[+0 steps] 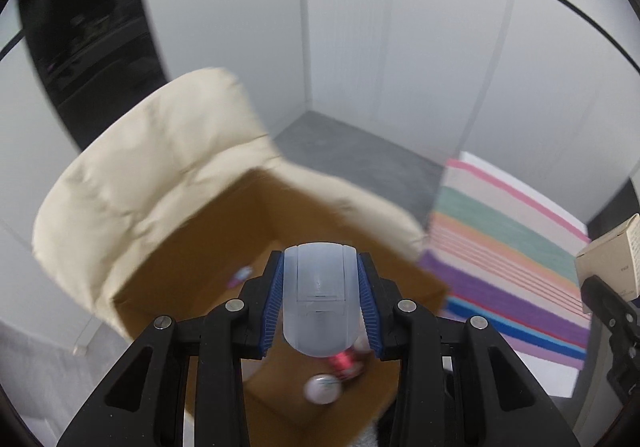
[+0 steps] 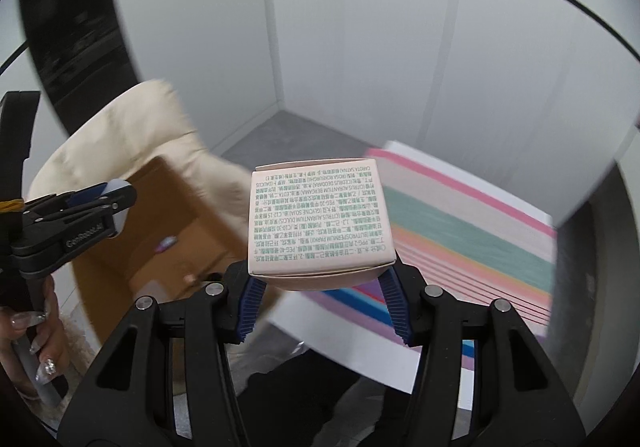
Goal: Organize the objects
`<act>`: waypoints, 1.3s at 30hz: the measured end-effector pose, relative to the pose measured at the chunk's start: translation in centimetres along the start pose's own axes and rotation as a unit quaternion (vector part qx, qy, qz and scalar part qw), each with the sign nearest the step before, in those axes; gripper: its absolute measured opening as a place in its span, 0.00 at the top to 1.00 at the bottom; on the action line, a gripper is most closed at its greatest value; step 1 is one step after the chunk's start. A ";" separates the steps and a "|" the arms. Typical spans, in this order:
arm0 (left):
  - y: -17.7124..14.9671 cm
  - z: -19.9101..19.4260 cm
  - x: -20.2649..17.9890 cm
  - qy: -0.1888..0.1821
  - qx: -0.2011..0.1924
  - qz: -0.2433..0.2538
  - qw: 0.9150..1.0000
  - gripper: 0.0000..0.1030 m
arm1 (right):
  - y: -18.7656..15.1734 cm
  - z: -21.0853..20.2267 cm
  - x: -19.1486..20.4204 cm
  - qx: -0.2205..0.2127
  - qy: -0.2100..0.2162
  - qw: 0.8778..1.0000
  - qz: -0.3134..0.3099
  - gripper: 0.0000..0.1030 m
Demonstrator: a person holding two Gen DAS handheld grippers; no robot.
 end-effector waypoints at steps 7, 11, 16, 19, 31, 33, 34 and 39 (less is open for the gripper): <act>-0.8 0.9 6.8 0.027 0.016 -0.051 0.998 0.64 | 0.8 3.2 10.3 0.018 0.058 0.996 -0.058 0.46; -0.8 0.2 8.8 0.025 0.013 -0.074 0.997 0.18 | 0.9 4.1 13.8 0.028 0.075 0.994 -0.076 0.14; -0.3 -0.5 9.2 0.050 -0.006 -0.051 0.997 0.07 | 1.2 4.1 14.8 0.025 0.065 0.995 -0.072 0.03; -0.3 -0.6 8.3 0.044 -0.001 -0.033 0.998 0.07 | 1.0 4.2 14.3 0.030 0.065 0.996 -0.057 0.03; -0.5 -7.9 1.1 -0.066 0.054 0.068 0.994 0.07 | -0.8 -1.9 7.0 0.072 -0.030 0.995 0.067 0.03; -0.4 -9.8 -0.3 -0.074 0.072 0.086 0.991 0.07 | -1.4 -4.7 5.5 0.076 -0.023 0.992 0.094 0.04; -0.3 -11.0 -1.1 -0.071 0.086 0.100 0.989 0.07 | -1.6 -5.8 5.0 0.075 -0.025 0.991 0.107 0.04; -0.4 -16.1 -3.4 -0.069 0.062 0.137 0.986 0.07 | -3.2 -12.6 1.5 0.095 -0.045 0.975 0.194 0.04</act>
Point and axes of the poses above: each gripper's, at about its wrist camera, not at the fingertips, and z roughly the way its jaws point, x to its left, y to its top, the point moved 4 cm from there along z, roughly the way its jaws point, and after that the axes turned 3 degrees about -y, right-handed, at the moved point
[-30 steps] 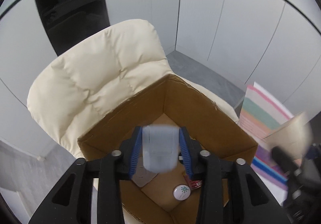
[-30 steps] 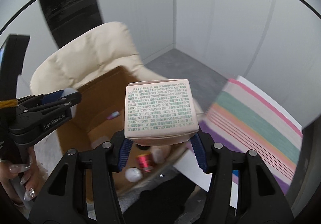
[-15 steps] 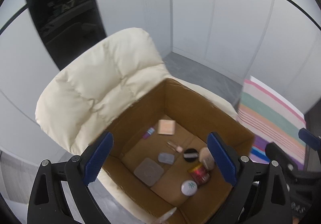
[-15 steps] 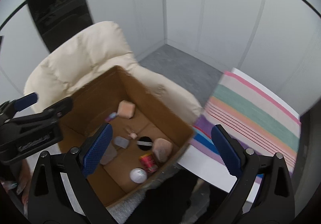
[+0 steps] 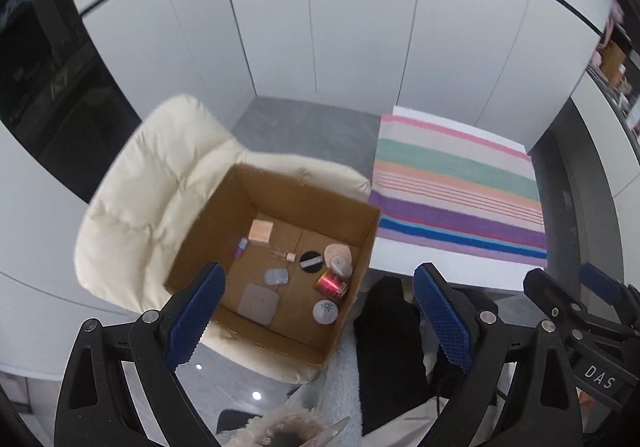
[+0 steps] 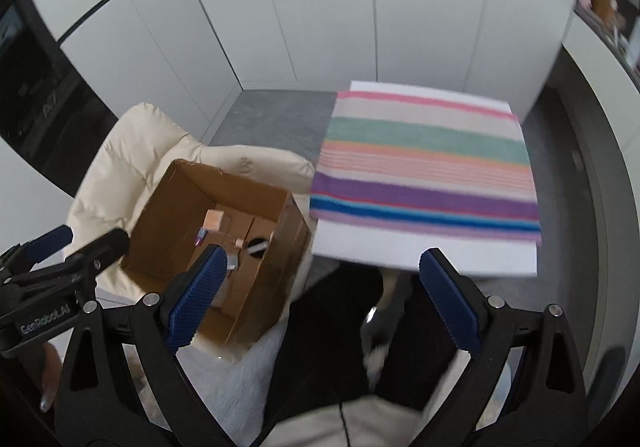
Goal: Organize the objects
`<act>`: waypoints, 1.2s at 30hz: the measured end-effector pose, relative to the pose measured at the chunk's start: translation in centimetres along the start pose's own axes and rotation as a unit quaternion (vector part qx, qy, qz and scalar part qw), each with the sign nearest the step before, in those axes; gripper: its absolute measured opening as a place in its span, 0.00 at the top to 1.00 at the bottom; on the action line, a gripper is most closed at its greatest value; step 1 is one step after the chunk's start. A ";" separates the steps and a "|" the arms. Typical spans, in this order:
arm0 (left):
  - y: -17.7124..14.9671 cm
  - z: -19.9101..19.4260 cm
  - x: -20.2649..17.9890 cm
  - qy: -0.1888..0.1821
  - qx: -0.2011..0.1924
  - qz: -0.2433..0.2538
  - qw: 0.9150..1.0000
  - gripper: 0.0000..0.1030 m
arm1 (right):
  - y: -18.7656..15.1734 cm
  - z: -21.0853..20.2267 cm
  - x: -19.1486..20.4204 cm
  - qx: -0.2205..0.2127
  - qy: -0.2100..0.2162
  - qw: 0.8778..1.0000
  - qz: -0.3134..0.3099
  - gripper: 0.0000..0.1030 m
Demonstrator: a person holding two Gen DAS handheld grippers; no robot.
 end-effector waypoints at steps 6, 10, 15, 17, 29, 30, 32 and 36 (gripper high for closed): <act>-1.3 -2.4 -3.2 -0.024 0.014 0.043 0.999 0.06 | -1.5 -4.2 -2.5 -0.010 -0.025 0.999 0.038 0.04; -2.0 -3.0 -4.1 -0.012 0.009 0.058 0.998 0.06 | -2.4 -5.4 -3.5 -0.023 -0.033 0.998 0.050 0.04; -2.5 -3.2 -3.9 -0.015 0.007 0.055 0.998 0.06 | -3.3 -5.7 -4.0 -0.015 -0.040 0.998 0.049 0.04; -2.6 -3.4 -3.9 -0.017 0.007 0.056 0.998 0.06 | -3.5 -5.7 -4.0 -0.013 -0.040 0.998 0.047 0.04; -3.3 -3.4 -4.0 -0.028 0.011 0.060 0.998 0.06 | -3.9 -6.3 -4.4 -0.019 -0.042 0.998 0.050 0.04; -3.3 -3.4 -4.1 -0.029 0.013 0.061 0.998 0.06 | -3.9 -6.3 -4.5 -0.017 -0.043 0.998 0.050 0.04; -3.3 -3.3 -4.2 -0.031 0.015 0.061 0.998 0.06 | -3.9 -6.2 -4.6 -0.017 -0.046 0.998 0.049 0.04; -3.3 -3.1 -4.2 -0.032 0.018 0.060 0.998 0.06 | -3.9 -6.2 -4.7 -0.016 -0.047 0.998 0.049 0.04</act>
Point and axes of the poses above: each gripper's, at about its wrist camera, not at the fingertips, and z roughly the way its jaws point, x to its left, y to its top, the point moved 4 cm from there along z, roughly the way its jaws point, and after that the axes turned 3 degrees about -y, right-handed, at the moved point
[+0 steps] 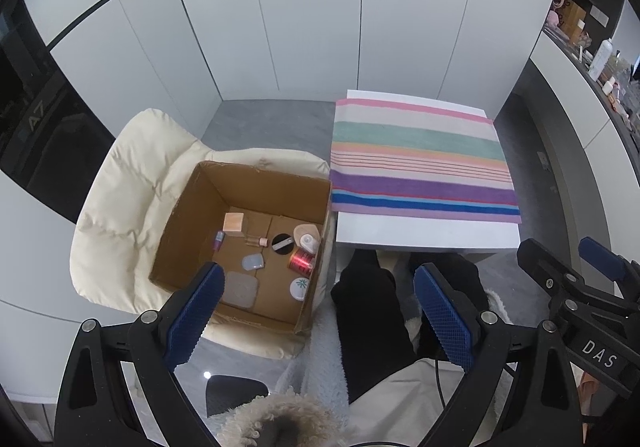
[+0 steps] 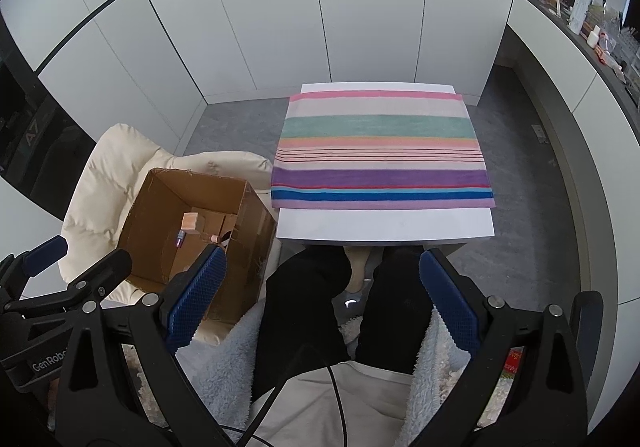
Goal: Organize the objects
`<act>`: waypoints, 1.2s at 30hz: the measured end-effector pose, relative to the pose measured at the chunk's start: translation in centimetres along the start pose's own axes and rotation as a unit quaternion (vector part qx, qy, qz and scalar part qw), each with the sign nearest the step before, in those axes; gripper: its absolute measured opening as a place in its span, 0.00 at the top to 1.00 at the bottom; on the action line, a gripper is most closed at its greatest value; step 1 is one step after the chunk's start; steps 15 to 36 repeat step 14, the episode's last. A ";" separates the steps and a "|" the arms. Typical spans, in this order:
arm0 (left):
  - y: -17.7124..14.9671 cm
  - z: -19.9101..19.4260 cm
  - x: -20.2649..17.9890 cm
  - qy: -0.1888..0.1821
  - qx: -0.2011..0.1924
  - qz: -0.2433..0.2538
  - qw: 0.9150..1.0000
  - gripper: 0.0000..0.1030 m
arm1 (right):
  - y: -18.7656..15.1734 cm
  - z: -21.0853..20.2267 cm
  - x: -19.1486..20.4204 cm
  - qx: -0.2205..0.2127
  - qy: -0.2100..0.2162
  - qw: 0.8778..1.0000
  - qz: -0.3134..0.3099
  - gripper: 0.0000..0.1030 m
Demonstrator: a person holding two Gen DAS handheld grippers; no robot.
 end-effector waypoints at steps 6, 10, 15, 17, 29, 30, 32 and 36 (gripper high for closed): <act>-0.1 0.1 -0.1 0.002 0.000 0.000 1.000 0.06 | 0.0 0.0 -0.1 -0.001 -0.002 1.000 -0.003 0.04; -0.1 0.3 -0.3 0.001 0.003 0.001 1.000 0.06 | -0.1 -0.1 -0.2 -0.003 -0.002 1.000 -0.005 0.04; -0.2 0.2 -0.3 0.002 0.000 0.002 1.000 0.06 | -0.1 -0.1 -0.2 -0.003 -0.002 1.000 -0.004 0.04; -0.2 0.2 -0.3 0.002 0.000 0.002 1.000 0.06 | -0.1 -0.1 -0.2 -0.003 -0.002 1.000 -0.004 0.04; -0.2 0.2 -0.3 0.002 0.000 0.002 1.000 0.06 | -0.1 -0.1 -0.2 -0.003 -0.002 1.000 -0.004 0.04; -0.2 0.2 -0.3 0.002 0.000 0.002 1.000 0.06 | -0.1 -0.1 -0.2 -0.003 -0.002 1.000 -0.004 0.04; -0.2 0.2 -0.3 0.002 0.000 0.002 1.000 0.06 | -0.1 -0.1 -0.2 -0.003 -0.002 1.000 -0.004 0.04; -0.2 0.2 -0.3 0.002 0.000 0.002 1.000 0.06 | -0.1 -0.1 -0.2 -0.003 -0.002 1.000 -0.004 0.04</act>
Point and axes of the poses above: each gripper's, at about its wrist camera, not at the fingertips, and z roughly the way its jaws point, x to its left, y to its top, the point moved 4 cm from there along z, roughly the way its jaws point, and after that the axes turned 3 degrees about -y, right-handed, at the moved point
